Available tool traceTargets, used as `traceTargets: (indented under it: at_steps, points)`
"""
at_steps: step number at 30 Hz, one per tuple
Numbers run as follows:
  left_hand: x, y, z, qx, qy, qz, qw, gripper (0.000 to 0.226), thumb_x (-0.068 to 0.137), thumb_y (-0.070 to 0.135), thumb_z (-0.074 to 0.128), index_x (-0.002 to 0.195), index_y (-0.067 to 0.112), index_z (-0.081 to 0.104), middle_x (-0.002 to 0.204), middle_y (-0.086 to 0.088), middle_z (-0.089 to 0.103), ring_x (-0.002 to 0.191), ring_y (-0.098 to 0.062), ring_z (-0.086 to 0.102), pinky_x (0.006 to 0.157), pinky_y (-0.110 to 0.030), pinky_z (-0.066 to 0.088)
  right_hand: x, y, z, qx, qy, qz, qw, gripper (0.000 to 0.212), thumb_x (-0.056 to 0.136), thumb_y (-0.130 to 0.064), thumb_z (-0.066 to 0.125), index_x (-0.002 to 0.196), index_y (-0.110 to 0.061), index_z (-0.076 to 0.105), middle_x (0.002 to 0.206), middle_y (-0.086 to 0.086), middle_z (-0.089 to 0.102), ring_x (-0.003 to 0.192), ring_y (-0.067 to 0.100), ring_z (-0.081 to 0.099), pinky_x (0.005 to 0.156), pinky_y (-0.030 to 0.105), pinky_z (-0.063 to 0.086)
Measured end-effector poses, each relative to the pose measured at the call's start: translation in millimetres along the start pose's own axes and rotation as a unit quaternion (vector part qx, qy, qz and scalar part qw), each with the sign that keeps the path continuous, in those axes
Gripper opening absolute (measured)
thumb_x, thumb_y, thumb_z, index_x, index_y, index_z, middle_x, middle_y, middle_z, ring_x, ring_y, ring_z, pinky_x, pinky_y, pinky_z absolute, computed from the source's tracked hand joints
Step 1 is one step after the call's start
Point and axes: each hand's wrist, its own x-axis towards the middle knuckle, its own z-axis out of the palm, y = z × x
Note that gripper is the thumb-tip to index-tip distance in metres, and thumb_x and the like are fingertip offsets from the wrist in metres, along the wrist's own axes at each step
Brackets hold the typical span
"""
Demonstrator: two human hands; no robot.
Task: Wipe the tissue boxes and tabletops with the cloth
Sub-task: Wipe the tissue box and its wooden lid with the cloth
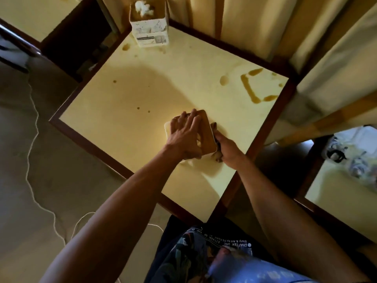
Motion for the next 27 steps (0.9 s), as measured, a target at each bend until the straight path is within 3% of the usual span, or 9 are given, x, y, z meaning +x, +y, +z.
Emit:
traceTargets:
  at_steps: [3,6,9,13,18,21,24,26,27]
  points:
    - [-0.5,-1.3,0.0,-0.021,0.003,-0.008,1.0,0.14,0.057,0.044,0.093,0.162,0.021,0.004,0.174,-0.004,-0.007,0.159,-0.032,-0.01,0.126,-0.054,-0.007,-17.4,25.7,2.8,0.053,0.004,0.013,0.999,0.045,0.105,-0.063,0.043,0.098,-0.038,0.08,0.104,-0.006,0.079,0.103,0.018,0.072,0.077,0.032,0.053]
    - [-1.4,1.0,-0.8,-0.01,0.002,-0.001,1.0,0.137,0.054,0.04,0.093,0.16,0.021,0.008,0.174,-0.006,-0.004,0.159,-0.033,-0.007,0.125,-0.054,-0.007,-28.8,38.6,11.0,0.142,0.027,-0.009,0.989,0.047,0.109,-0.054,0.043,0.086,-0.035,0.079,0.086,-0.001,0.075,0.075,0.016,0.069,0.056,0.029,0.052]
    - [0.4,0.9,-0.4,-0.004,0.005,0.001,1.0,0.134,0.052,0.04,0.091,0.158,0.022,0.01,0.174,-0.007,-0.002,0.159,-0.034,-0.005,0.125,-0.054,-0.005,-36.5,47.7,27.8,0.211,0.085,-0.026,0.973,0.052,0.11,-0.05,0.044,0.074,-0.031,0.076,0.081,0.015,0.064,0.048,0.025,0.054,0.046,0.034,0.043]
    - [-3.0,2.3,-3.2,0.018,0.006,0.007,1.0,0.124,0.054,0.043,0.086,0.154,0.025,0.013,0.172,-0.004,0.0,0.158,-0.035,-0.003,0.126,-0.048,0.001,-36.5,54.8,58.9,0.311,0.154,-0.03,0.938,0.052,0.108,-0.054,0.045,0.076,-0.031,0.078,0.079,0.011,0.066,0.059,0.028,0.054,0.057,0.036,0.043]
    - [-5.7,2.5,-4.6,0.025,0.008,0.016,1.0,0.103,0.055,0.04,0.064,0.147,0.026,0.019,0.169,-0.005,0.004,0.153,-0.036,0.006,0.124,-0.05,0.008,-34.2,53.0,89.4,0.384,0.213,-0.063,0.896,0.057,0.111,-0.053,0.038,0.108,-0.009,0.073,0.1,0.021,0.078,0.082,0.036,0.074,0.086,0.042,0.059]
    - [-5.4,1.8,-4.8,0.023,0.0,0.029,0.999,0.098,0.06,0.043,0.061,0.146,0.023,0.019,0.169,-0.007,0.002,0.152,-0.04,0.005,0.124,-0.053,0.008,-31.8,55.5,108.4,0.429,0.243,-0.084,0.866,0.051,0.109,-0.057,0.038,0.103,-0.018,0.071,0.071,-0.006,0.074,0.06,0.01,0.068,0.058,0.022,0.053]
    - [-6.2,0.5,-8.1,0.022,-0.031,0.045,0.998,0.11,0.062,0.059,0.059,0.153,0.02,0.011,0.17,-0.012,-0.005,0.154,-0.044,-0.002,0.125,-0.054,0.004,-25.5,59.3,136.3,0.458,0.275,-0.111,0.838,0.052,0.107,-0.064,0.033,0.126,-0.032,0.068,0.1,-0.011,0.078,0.085,0.001,0.073,0.069,0.023,0.057]
    - [-3.5,-1.8,-9.7,0.043,-0.029,0.061,0.997,0.116,0.065,0.067,0.065,0.156,0.02,0.009,0.169,-0.016,-0.004,0.152,-0.046,0.002,0.124,-0.054,0.006,-15.7,58.6,152.8,0.468,0.299,-0.136,0.82,0.057,0.098,-0.078,0.038,0.136,-0.043,0.062,0.139,-0.008,0.068,0.122,0.007,0.067,0.095,0.03,0.058]
    - [-1.9,-3.6,-9.6,0.062,-0.025,0.069,0.995,0.118,0.067,0.068,0.069,0.156,0.021,0.008,0.168,-0.018,-0.002,0.151,-0.047,0.005,0.124,-0.053,0.008,-4.0,63.4,160.3,0.476,0.309,-0.156,0.809,0.071,0.088,-0.087,0.044,0.147,-0.047,0.053,0.156,-0.007,0.053,0.141,0.012,0.053,0.112,0.038,0.05]
